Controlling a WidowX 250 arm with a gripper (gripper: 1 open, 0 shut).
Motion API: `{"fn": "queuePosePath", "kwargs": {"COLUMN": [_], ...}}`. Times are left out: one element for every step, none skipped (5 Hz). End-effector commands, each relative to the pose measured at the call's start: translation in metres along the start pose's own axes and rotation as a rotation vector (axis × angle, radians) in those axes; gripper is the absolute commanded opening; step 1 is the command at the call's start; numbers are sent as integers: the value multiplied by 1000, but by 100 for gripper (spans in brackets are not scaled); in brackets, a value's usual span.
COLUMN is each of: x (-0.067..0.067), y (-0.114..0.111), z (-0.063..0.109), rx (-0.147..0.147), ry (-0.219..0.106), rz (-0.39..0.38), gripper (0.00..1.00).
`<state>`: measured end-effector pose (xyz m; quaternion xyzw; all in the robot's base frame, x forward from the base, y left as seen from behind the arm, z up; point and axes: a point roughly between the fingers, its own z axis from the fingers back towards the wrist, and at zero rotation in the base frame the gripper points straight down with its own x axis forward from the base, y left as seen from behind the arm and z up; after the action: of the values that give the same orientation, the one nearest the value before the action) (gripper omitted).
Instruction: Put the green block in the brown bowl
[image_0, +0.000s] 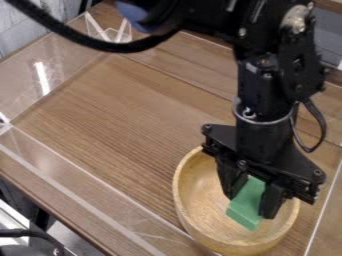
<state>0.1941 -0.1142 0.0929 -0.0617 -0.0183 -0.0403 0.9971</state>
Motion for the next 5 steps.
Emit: {"fn": "queuePosePath", "kwargs": {"x": [6,7,10,10,13], "y": [-1,0,3,7,12], "z": [11,10,10,8,8], "rx": [-26,-30,-32,-36,-40], "ry": [-54,-60,-58,-54,-53], "rz": [8,14,21,26,32], "gripper": [0,0,100,100,100]}}
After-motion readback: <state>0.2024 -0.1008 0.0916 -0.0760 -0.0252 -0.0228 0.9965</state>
